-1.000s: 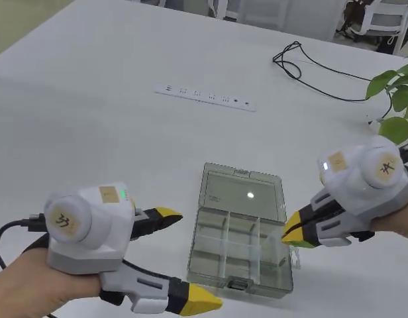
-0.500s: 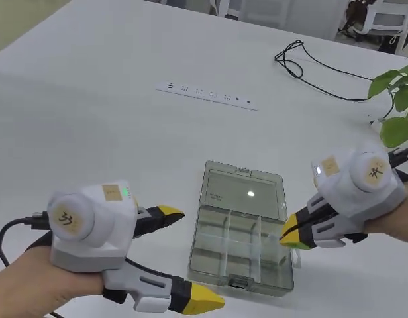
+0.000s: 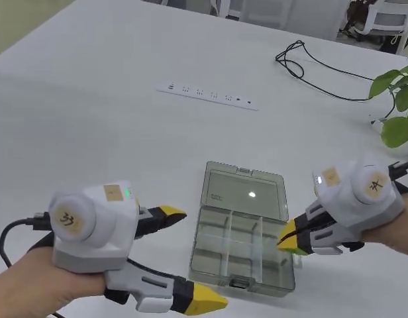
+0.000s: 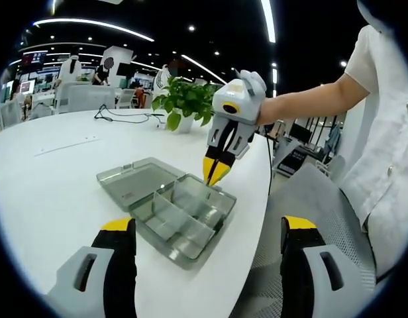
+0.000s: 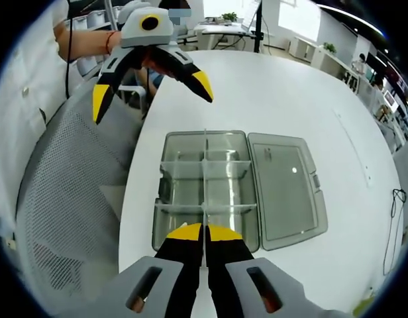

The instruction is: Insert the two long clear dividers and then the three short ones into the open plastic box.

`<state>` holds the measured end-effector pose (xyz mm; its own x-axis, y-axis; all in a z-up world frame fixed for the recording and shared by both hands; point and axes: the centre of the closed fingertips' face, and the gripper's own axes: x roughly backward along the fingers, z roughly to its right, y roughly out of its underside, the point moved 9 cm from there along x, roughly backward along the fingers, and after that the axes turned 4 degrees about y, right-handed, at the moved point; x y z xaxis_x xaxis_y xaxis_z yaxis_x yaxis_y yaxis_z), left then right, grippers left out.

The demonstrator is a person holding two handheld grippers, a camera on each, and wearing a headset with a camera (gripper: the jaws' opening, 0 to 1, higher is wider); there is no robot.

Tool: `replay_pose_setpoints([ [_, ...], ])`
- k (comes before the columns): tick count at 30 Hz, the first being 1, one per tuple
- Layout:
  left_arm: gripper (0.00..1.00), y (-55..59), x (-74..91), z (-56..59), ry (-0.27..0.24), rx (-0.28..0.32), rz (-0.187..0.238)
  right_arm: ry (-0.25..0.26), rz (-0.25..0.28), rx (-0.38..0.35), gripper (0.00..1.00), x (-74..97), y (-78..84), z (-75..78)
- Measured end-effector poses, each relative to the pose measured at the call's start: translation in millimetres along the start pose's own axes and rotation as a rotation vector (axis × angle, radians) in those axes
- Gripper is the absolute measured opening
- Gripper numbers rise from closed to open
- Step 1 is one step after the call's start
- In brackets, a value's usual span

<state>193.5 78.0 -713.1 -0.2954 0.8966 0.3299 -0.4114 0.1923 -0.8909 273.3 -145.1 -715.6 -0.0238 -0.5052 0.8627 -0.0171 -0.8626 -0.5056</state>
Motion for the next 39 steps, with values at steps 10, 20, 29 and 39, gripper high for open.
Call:
replay_pose_setpoints([
  [10, 0.93, -0.2, -0.7, -1.9, 0.002, -0.001, -0.010, 0.004, -0.006, 0.017, 0.03, -11.9, 4.0, -0.9],
  [20, 0.92, -1.5, -2.5, -1.6, 0.008, -0.002, -0.009, 0.013, -0.022, 0.022, 0.02, -14.6, 4.3, -2.0],
  [29, 0.92, -2.1, -1.5, -2.6, 0.003, -0.005, -0.013, 0.015, -0.050, 0.044, 0.02, -17.5, 3.8, -2.1],
  [39, 0.92, -4.2, -2.0, -3.0, 0.004, -0.011, -0.014, 0.022, -0.090, 0.070, 0.02, -22.6, 2.1, -2.7],
])
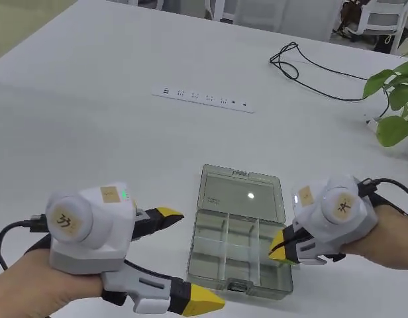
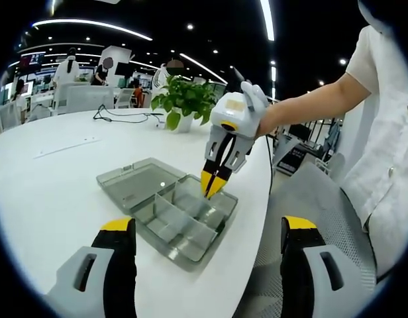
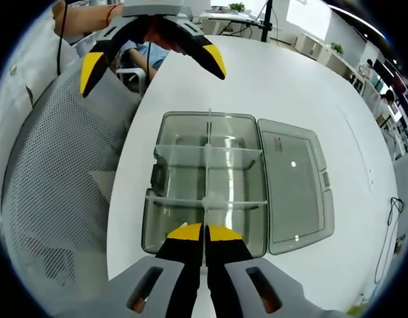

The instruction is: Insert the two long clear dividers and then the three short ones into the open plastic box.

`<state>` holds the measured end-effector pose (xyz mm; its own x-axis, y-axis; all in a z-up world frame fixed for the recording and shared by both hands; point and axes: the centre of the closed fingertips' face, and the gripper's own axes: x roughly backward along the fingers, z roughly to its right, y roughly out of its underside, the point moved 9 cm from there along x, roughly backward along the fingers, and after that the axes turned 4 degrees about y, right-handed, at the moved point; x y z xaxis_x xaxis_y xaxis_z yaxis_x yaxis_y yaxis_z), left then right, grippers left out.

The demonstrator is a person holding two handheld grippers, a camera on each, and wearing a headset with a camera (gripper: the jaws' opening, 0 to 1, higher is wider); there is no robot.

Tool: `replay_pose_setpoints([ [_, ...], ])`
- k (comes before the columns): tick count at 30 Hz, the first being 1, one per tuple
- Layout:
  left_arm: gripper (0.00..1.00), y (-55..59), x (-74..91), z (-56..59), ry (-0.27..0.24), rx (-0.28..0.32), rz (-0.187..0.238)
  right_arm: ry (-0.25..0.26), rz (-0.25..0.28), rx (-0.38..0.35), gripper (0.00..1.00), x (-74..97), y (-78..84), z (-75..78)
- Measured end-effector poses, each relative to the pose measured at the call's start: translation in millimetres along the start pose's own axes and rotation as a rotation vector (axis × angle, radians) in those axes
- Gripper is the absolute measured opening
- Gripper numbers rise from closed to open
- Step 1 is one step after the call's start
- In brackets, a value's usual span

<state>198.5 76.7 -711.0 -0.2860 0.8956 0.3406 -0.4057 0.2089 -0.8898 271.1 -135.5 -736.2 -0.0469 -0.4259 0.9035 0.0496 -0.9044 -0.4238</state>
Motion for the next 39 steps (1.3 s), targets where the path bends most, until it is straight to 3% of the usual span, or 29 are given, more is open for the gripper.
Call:
replay_pose_setpoints([
  [10, 0.93, -0.6, 1.8, -1.7, 0.000, -0.006, -0.008, 0.007, 0.014, -0.019, 0.03, 0.3, 2.5, -1.3],
  [15, 0.94, -0.2, 3.7, -4.3, -0.005, -0.011, -0.018, 0.016, 0.023, -0.047, 0.06, 8.2, 6.2, -2.8],
  [22, 0.97, -0.3, 6.6, -6.8, -0.016, -0.017, -0.021, 0.089, 0.155, -0.203, 0.13, 37.4, 12.0, 0.0],
  [29, 1.00, -1.1, 10.0, -9.4, -0.027, -0.027, -0.026, 0.169, 0.246, -0.325, 0.21, 62.6, 25.6, -1.3],
  [39, 1.00, -3.7, 12.6, -11.5, -0.032, -0.058, -0.025, 0.242, 0.304, -0.417, 0.33, 81.0, 44.1, -19.0],
])
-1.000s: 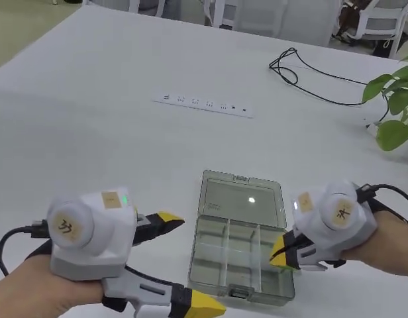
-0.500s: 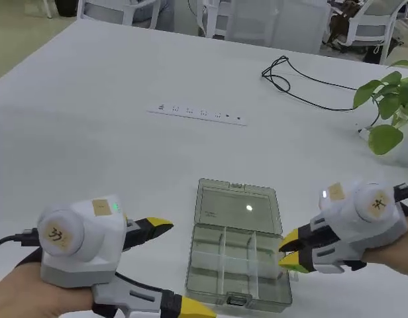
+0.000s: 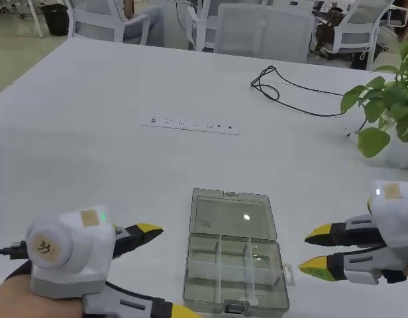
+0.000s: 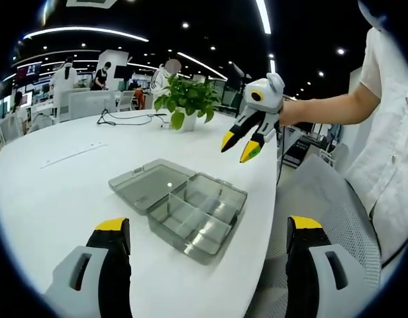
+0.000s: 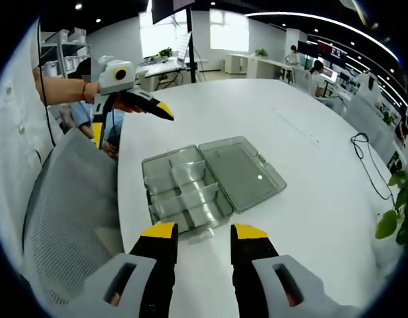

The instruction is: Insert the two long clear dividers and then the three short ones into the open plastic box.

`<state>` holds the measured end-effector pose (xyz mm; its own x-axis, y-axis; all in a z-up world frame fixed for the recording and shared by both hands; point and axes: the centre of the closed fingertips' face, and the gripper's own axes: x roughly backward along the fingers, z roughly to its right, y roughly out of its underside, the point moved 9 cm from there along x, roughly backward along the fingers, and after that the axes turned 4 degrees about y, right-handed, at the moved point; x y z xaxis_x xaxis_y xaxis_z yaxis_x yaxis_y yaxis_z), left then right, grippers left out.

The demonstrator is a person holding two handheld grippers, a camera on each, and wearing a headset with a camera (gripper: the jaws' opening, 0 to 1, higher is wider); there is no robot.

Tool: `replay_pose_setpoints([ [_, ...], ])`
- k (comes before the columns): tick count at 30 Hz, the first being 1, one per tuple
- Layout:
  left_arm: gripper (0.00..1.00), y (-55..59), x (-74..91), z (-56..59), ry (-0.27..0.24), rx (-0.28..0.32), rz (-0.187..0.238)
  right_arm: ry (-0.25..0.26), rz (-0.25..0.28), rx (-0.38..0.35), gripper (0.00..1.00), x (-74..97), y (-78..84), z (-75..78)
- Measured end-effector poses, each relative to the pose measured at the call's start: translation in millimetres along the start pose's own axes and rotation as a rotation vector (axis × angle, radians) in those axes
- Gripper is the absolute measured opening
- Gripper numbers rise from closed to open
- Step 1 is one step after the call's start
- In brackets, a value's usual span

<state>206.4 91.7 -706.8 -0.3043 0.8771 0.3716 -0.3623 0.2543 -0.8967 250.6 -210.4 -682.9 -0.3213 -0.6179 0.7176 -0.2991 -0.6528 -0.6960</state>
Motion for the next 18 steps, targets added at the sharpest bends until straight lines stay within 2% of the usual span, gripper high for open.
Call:
replay_pose_setpoints([
  [6, 1.00, 0.6, 1.7, -0.9, 0.004, 0.008, 0.009, 0.034, 0.031, -0.045, 0.41, 8.4, 9.2, -8.4],
  [8, 1.00, 1.0, 2.2, -1.2, -0.002, -0.005, 0.003, 0.040, 0.034, -0.052, 0.43, 10.8, 14.4, -5.8],
  [18, 1.00, 3.7, 4.2, -1.4, -0.013, -0.018, -0.009, 0.074, 0.064, -0.112, 0.56, 14.7, 35.0, -11.9],
])
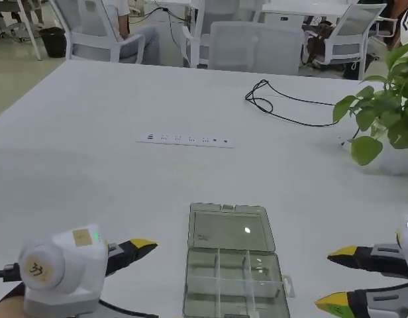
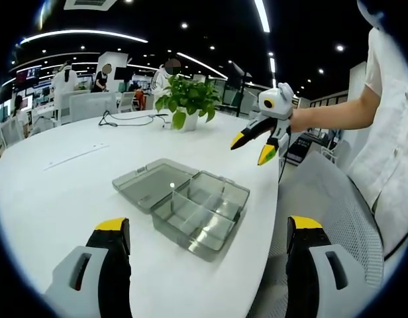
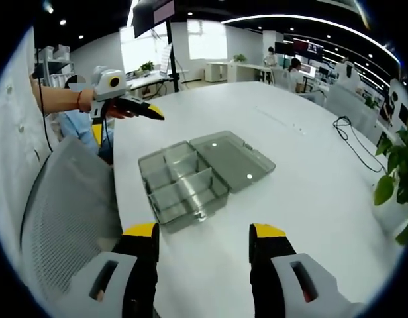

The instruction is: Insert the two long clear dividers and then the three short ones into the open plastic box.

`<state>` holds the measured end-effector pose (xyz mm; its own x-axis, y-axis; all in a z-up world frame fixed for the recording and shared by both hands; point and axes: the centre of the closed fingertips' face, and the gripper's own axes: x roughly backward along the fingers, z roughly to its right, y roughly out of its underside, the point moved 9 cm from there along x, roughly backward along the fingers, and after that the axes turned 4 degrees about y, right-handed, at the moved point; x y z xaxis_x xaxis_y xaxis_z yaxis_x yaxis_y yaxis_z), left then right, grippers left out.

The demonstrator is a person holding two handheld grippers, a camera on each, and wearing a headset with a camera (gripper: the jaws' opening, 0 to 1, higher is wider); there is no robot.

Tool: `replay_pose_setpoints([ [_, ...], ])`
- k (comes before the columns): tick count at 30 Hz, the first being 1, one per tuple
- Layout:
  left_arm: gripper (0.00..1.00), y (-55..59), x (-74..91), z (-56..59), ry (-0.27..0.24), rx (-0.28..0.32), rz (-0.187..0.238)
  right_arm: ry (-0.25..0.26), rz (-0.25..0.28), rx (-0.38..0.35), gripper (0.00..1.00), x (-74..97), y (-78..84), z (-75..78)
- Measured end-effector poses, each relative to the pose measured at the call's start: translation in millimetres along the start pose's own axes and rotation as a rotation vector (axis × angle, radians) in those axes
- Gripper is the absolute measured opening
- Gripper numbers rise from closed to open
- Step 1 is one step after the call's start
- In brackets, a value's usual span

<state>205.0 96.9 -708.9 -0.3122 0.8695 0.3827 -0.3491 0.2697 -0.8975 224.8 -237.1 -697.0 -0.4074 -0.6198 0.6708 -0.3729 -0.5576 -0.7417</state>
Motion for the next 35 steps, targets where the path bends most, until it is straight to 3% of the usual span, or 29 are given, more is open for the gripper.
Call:
replay_pose_setpoints([
  [9, 1.00, 1.2, -0.8, 0.3, -0.001, -0.005, -0.007, 0.020, -0.003, -0.031, 0.65, 3.1, 14.2, 4.4],
  [35, 1.00, 4.6, -2.7, 1.2, 0.009, -0.006, -0.028, 0.019, 0.012, -0.041, 0.74, 1.9, 20.7, -0.3],
])
